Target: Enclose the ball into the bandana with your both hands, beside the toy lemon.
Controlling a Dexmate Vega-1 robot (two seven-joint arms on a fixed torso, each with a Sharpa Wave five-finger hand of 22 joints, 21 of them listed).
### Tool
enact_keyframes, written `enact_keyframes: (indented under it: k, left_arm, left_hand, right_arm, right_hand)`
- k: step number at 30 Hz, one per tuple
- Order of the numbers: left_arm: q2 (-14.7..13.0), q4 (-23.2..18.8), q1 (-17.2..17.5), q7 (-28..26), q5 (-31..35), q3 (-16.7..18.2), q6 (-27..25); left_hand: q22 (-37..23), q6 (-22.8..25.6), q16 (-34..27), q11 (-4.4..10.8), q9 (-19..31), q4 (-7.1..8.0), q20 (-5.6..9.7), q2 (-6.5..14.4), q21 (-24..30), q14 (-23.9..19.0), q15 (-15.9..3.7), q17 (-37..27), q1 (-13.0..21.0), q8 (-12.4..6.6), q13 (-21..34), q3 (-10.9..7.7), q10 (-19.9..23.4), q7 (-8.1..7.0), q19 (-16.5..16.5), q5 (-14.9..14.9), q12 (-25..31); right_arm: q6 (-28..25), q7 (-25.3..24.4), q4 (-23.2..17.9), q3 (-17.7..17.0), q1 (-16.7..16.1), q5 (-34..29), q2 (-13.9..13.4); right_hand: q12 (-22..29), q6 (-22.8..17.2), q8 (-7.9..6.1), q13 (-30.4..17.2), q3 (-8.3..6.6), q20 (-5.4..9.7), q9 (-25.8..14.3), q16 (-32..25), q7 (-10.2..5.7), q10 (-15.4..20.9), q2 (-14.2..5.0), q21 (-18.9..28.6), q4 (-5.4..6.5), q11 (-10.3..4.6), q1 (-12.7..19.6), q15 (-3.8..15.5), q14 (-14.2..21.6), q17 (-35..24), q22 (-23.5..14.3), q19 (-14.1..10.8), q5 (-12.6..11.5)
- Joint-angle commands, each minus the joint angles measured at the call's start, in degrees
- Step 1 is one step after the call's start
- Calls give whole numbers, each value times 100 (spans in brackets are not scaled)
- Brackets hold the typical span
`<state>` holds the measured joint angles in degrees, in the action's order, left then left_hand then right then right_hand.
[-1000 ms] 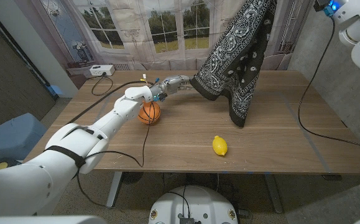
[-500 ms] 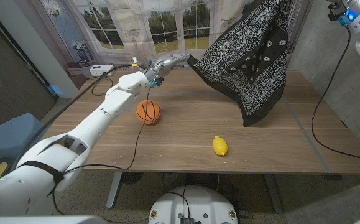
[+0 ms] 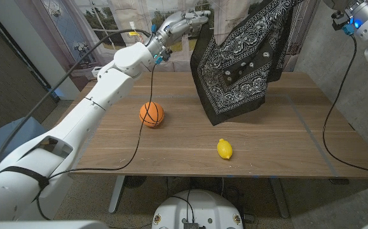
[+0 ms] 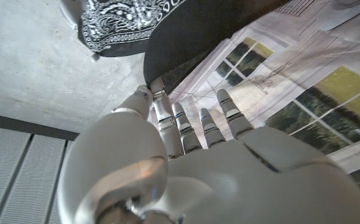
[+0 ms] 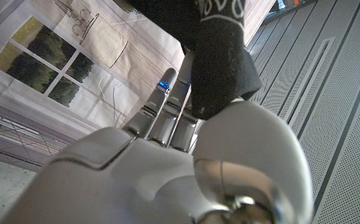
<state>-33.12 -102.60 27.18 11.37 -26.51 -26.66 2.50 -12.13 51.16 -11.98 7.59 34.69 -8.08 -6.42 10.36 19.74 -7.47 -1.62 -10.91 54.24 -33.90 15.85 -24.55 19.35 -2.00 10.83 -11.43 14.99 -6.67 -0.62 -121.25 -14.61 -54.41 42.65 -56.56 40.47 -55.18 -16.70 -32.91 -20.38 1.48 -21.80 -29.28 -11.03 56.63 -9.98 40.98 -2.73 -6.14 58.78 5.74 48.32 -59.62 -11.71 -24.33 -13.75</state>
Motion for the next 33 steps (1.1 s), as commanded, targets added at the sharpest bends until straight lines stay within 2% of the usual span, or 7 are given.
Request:
enact_keyframes:
  k: [1,11,15,20,21,28,33]
  left_arm:
    - [-525,-1378,163,-311,44,384,-56]
    - [-996,-2490,608,-668,302,871,-41]
    - [-1137,-2830,1048,-919,330,1228,71]
    - [-1406,-3118,1438,-919,180,1711,114]
    - [-1376,-3222,1601,-1113,249,1812,95]
    - [-1550,-3511,2370,-1155,146,2587,292]
    - [-1510,-3652,3065,-1208,192,3219,413]
  left_hand:
    - [-11,68,27,-16,73,-71,33,-32,35,18,-15,-10,80,-88,31,-77,35,68,-3,6,-17]
    - [-9,109,23,22,179,-70,54,-87,48,-12,-69,-6,58,-185,51,-122,83,99,4,-33,-4]
    - [-8,158,23,31,217,-85,74,-112,56,-28,-99,-1,63,-233,58,-144,124,106,13,-54,8]
    - [-3,294,10,64,291,-104,131,-202,72,-88,-161,4,32,-345,68,-165,177,85,38,-104,18]
    - [-2,331,11,66,299,-108,133,-216,73,-90,-167,4,28,-367,69,-170,183,75,38,-114,18]
    - [4,479,5,92,376,-116,159,-266,84,-117,-193,-4,9,-493,77,-221,233,59,50,-218,21]
    - [8,586,1,119,476,-122,166,-301,95,-135,-220,-12,9,-622,84,-283,286,8,61,-375,24]
  right_arm:
    - [-207,-105,-324,-332,-370,-410,72]
    - [-498,145,-779,-964,-1076,-985,127]
    - [-429,585,-893,-1133,-1297,-1099,172]
    - [-283,1125,-988,-1155,-1334,-1126,149]
    - [-224,1184,-1002,-1128,-1315,-1111,180]
    - [-146,1469,-1057,-730,-1050,-1064,50]
    - [-133,1529,-944,17,-536,-933,-142]
  right_hand:
    - [-7,-506,18,-1,6,-20,1,-57,545,31,-14,46,-51,37,76,667,56,10,-7,-17,20]
    - [-10,-514,54,-13,43,-14,37,-77,532,26,-34,73,-79,27,87,659,55,54,-3,1,46]
    - [-30,-520,70,16,49,-28,54,-81,530,29,-43,94,-97,36,103,669,56,76,-1,-13,53]
    - [-64,-513,99,78,61,-50,82,-85,530,51,-44,124,-113,68,110,661,59,111,4,-40,62]
    - [-69,-519,102,90,59,-58,88,-86,529,59,-43,132,-122,92,118,667,60,118,5,-52,63]
    - [-97,-543,127,147,62,-89,128,-88,554,93,-34,162,-153,119,134,660,77,167,12,-74,68]
    - [-101,-542,150,158,68,-87,152,-102,569,111,-32,171,-167,133,137,653,95,188,17,-65,74]
